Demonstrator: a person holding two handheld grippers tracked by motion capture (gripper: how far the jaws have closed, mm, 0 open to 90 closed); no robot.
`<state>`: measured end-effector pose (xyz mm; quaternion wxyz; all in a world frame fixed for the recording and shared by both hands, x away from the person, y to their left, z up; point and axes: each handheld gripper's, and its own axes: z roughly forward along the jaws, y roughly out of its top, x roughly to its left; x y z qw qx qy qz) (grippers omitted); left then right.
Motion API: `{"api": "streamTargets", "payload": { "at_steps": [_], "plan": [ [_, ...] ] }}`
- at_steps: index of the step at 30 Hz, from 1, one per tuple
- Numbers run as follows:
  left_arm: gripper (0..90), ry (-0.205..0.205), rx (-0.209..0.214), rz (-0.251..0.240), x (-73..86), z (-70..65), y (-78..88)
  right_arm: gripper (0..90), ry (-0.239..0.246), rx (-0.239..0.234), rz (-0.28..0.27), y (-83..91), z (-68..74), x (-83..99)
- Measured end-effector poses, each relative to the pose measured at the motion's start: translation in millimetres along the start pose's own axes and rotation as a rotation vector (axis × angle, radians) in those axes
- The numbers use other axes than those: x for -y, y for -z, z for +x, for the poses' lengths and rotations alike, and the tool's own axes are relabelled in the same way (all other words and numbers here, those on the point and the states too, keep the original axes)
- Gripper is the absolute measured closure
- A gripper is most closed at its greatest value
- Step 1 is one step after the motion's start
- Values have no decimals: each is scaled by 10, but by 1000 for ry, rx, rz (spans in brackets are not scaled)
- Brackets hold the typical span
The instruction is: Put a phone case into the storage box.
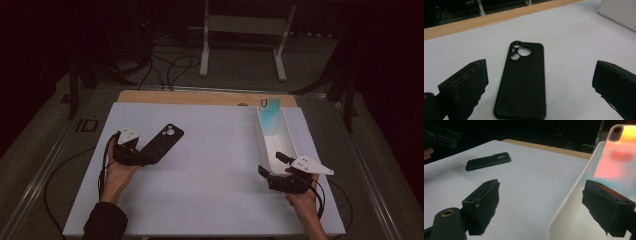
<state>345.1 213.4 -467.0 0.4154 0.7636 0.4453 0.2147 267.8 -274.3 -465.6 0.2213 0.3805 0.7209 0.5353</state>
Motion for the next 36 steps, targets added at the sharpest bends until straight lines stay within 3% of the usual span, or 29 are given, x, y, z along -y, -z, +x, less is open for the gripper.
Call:
{"api": "streamTargets", "payload": {
  "at_steps": [11,13,16,22,30,36],
  "plan": [
    [0,30,9,132,34,194,-351,139,-2,-5,1,-11,-1,2],
    [0,36,32,157,43,207,-413,139,-4,-6,1,-11,0,1],
    [0,19,33,206,63,196,-515,139,-3,-5,1,-10,-6,2],
    [0,40,26,252,132,231,-649,139,-5,-6,-1,-5,-15,2],
    [8,37,4,298,177,251,-724,139,-13,-3,1,-5,-25,11],
    [27,5,-2,326,192,217,-749,139,-17,-1,1,-8,-31,18]
  ]
}}
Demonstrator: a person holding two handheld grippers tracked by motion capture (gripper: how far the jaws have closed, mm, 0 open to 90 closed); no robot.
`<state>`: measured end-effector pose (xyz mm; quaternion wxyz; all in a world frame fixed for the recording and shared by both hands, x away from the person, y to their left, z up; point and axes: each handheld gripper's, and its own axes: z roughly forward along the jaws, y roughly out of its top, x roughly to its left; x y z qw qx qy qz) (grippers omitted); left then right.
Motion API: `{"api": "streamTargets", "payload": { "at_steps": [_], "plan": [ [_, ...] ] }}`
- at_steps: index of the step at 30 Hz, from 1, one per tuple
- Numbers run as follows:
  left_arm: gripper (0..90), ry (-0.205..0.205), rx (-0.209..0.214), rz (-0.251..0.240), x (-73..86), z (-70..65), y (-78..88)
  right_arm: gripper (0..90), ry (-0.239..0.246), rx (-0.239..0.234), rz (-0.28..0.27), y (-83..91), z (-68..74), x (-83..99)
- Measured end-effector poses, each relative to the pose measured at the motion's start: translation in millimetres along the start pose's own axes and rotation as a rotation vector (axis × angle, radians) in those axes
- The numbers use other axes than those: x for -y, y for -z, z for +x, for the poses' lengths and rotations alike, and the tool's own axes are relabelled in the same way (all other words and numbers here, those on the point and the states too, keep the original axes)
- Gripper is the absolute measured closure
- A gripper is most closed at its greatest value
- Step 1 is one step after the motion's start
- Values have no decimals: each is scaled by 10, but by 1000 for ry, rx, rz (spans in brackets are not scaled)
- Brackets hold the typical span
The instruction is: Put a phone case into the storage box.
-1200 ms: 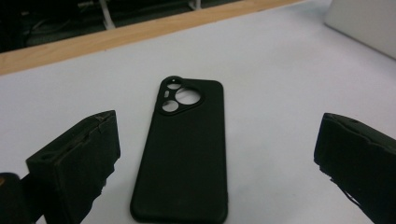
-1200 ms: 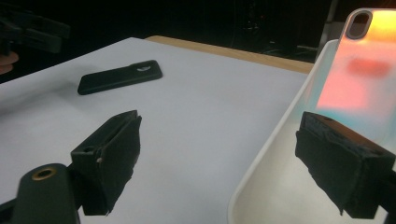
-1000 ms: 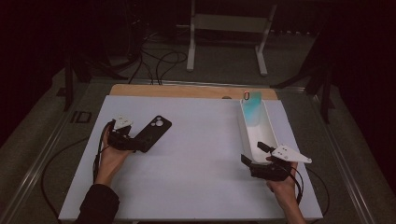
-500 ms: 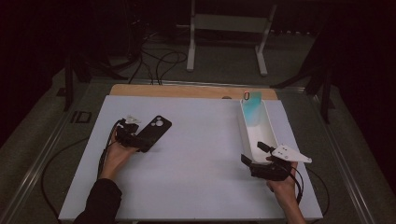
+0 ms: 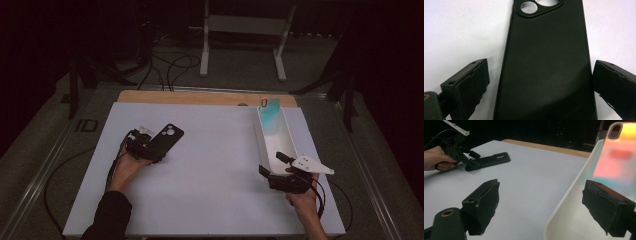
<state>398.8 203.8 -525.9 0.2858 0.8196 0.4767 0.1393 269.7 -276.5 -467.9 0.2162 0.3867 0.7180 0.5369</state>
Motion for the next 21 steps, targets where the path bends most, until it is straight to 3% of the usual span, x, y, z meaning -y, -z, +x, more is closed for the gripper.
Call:
{"api": "streamTargets", "payload": {
  "at_steps": [6,17,21],
  "plan": [
    [121,-16,-20,30,-11,-41,37,139,3,0,4,-11,4,7],
    [130,-10,-16,87,18,-147,109,139,0,4,4,3,-2,13],
    [130,-25,-8,107,66,-214,161,139,-1,6,2,7,-3,12]
  ]
}}
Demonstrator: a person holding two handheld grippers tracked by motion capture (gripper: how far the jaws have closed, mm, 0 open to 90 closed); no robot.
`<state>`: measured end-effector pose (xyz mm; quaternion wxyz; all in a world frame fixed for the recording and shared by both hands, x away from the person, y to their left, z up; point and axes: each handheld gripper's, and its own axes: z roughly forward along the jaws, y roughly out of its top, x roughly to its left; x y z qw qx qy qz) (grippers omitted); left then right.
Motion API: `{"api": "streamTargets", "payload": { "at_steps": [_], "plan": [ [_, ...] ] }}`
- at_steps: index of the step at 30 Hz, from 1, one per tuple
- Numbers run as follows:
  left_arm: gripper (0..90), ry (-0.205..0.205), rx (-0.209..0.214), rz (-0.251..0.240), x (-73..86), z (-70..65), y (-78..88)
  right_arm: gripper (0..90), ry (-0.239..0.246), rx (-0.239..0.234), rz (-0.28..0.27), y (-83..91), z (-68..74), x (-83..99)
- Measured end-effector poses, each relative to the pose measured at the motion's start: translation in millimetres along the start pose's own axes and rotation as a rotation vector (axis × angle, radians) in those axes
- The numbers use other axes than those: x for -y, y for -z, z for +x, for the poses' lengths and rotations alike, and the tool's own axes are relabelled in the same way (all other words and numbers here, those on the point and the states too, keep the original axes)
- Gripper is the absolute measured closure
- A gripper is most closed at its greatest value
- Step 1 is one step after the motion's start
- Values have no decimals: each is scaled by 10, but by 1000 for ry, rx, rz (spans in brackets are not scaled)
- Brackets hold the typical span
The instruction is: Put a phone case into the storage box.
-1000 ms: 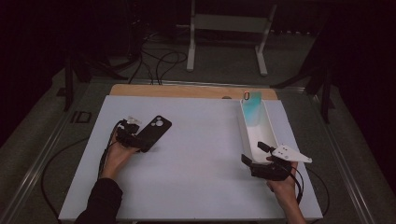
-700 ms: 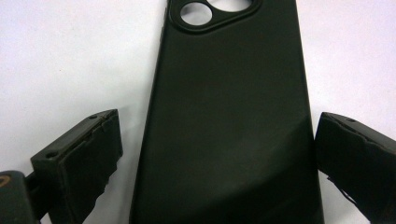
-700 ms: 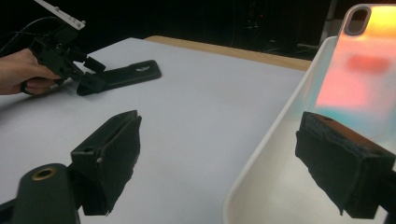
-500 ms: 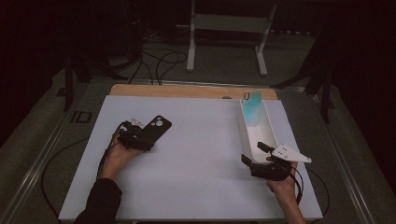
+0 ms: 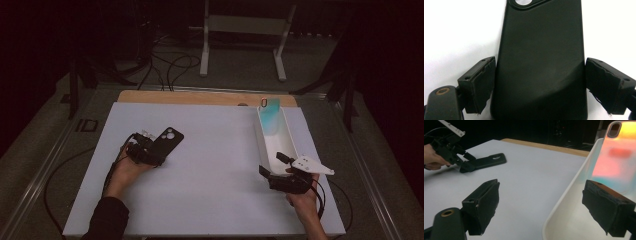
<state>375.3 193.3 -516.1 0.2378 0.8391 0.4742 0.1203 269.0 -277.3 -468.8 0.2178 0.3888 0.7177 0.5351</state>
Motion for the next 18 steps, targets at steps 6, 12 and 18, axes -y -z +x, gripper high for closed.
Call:
{"api": "streamTargets", "payload": {
  "at_steps": [6,12,18],
  "plan": [
    [129,-31,18,71,53,-114,79,139,3,-1,2,-2,13,-3],
    [132,-69,28,123,109,-223,147,139,5,-4,3,-1,26,-9],
    [138,-84,28,133,162,-295,190,140,4,-7,6,-5,44,-17]
  ]
}}
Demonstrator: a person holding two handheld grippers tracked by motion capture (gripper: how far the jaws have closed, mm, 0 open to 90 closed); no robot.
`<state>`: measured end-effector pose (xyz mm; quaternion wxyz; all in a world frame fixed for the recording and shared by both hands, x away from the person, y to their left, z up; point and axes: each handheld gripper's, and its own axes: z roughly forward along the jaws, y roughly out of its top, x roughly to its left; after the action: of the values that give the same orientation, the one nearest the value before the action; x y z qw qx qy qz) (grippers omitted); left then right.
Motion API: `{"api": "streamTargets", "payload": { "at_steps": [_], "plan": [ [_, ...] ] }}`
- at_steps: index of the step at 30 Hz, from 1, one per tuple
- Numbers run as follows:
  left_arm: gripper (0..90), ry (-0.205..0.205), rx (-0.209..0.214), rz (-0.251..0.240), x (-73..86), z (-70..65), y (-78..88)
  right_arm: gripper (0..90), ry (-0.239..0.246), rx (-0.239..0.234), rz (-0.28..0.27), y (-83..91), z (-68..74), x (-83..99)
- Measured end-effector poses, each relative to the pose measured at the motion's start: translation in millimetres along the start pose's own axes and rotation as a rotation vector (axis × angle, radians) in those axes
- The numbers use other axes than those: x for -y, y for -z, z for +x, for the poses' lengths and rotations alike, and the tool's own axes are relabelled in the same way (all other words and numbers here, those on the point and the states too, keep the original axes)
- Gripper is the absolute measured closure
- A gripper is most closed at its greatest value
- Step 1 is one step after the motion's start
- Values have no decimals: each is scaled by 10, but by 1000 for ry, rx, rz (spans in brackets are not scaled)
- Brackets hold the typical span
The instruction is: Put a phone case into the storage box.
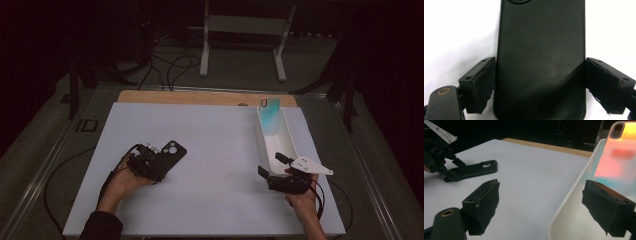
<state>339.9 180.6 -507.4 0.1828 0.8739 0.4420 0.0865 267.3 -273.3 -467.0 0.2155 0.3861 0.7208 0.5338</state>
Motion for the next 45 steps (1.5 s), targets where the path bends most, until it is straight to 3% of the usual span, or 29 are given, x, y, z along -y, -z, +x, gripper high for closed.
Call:
{"api": "streamTargets", "payload": {
  "at_steps": [11,20,26,32,38,45],
  "plan": [
    [161,16,-2,-103,115,-101,56,140,10,-24,-2,-17,66,-38],
    [159,19,11,-224,106,-223,234,138,-11,-57,20,-80,87,-70],
    [158,32,14,-339,87,-315,371,138,-32,-70,39,-122,75,-139],
    [157,3,9,-429,17,-450,518,134,-38,-79,54,-160,60,-226],
    [157,-25,12,-496,-60,-571,635,106,-91,-117,61,-225,42,-325],
    [157,-64,12,-548,-101,-681,697,101,-75,-139,59,-331,132,-447]
  ]
}}
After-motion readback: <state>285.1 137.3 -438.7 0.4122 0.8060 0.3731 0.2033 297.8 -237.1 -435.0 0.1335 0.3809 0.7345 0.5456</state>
